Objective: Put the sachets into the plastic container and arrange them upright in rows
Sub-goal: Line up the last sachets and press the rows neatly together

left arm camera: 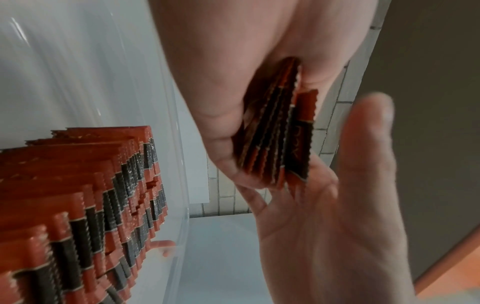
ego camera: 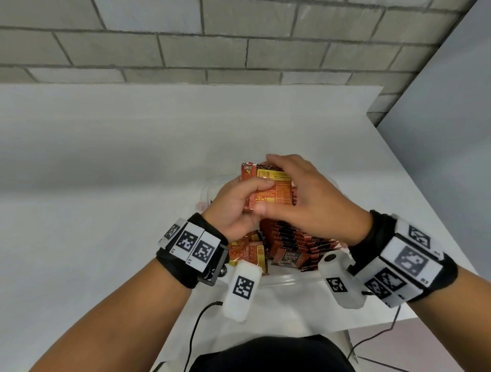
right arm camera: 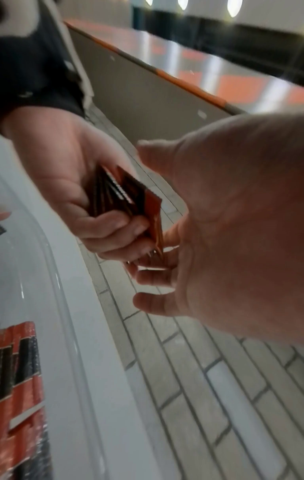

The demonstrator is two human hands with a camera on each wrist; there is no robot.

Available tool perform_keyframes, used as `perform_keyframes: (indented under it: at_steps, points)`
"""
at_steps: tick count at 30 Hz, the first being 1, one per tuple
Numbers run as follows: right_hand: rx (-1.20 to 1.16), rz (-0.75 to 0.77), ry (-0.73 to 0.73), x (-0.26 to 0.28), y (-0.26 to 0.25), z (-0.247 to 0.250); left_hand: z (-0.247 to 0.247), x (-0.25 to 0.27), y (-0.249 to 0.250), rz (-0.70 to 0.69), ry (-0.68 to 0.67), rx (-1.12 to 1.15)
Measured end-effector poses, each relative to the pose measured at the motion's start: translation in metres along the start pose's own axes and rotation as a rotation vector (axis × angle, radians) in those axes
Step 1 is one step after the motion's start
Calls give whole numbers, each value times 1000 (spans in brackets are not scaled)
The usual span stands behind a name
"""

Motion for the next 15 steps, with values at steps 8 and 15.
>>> perform_keyframes:
  at_steps: [8,15]
  points:
    - [-222,6,258,-2,10,33,3,0,0,0,27,-57]
    - [-5,227,187,10,8,23,0,-4,7,-31,7,33]
Point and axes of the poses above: each hand's wrist, its own x-axis away from the middle knuckle, its own z-axis out of the back of the hand, y = z × x, the point moved 4 cm from there along -x, towards the middle knuckle, and after that the axes turned 5 degrees about -x, right-handed, at the moved point
